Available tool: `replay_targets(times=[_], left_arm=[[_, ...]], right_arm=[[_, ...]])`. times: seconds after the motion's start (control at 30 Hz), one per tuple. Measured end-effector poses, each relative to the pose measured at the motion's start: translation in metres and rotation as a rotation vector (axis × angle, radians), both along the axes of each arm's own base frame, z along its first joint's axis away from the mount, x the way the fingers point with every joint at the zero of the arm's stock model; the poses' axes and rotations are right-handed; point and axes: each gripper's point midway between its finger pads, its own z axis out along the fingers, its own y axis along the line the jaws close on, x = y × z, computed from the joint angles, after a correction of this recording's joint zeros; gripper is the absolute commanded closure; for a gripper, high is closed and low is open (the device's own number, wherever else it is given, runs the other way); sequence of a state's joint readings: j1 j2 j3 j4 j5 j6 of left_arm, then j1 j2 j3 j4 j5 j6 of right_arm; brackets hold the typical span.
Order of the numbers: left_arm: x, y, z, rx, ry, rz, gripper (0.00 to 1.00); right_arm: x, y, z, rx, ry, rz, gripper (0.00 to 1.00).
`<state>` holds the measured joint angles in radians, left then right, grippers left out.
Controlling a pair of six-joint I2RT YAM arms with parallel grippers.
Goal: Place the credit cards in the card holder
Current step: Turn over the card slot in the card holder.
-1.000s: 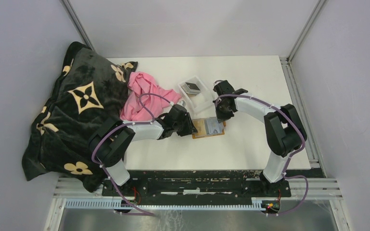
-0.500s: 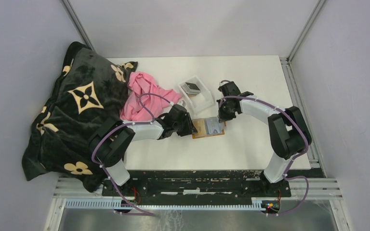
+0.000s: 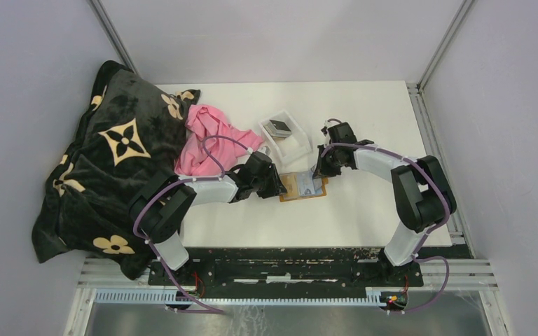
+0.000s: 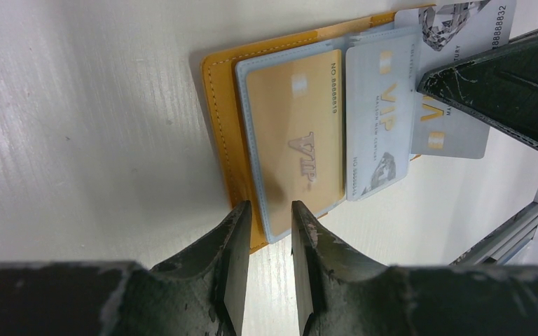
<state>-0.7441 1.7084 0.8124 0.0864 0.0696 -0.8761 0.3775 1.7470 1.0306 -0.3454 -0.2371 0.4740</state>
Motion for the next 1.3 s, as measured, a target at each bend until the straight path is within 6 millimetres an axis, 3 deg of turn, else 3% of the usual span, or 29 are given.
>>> replay_targets(times=[0.4,0.67,1.3], left_arm=[[0.0,0.0,0.0,0.001,0.001,0.0,0.65],[0.0,0.0,0.0,0.001,0.001,0.0,0.65],[0.0,0.0,-0.001,0.007,-0.003,0.003,0.65]], right_arm=[[-0.006,0.005,0.003,0.074,0.003,-0.009,0.99],[-0.019,0.004,0.021,0.068,0.006,0.0,0.99],[-0.019,0.053,0.045,0.093,-0.046,0.106,0.99]])
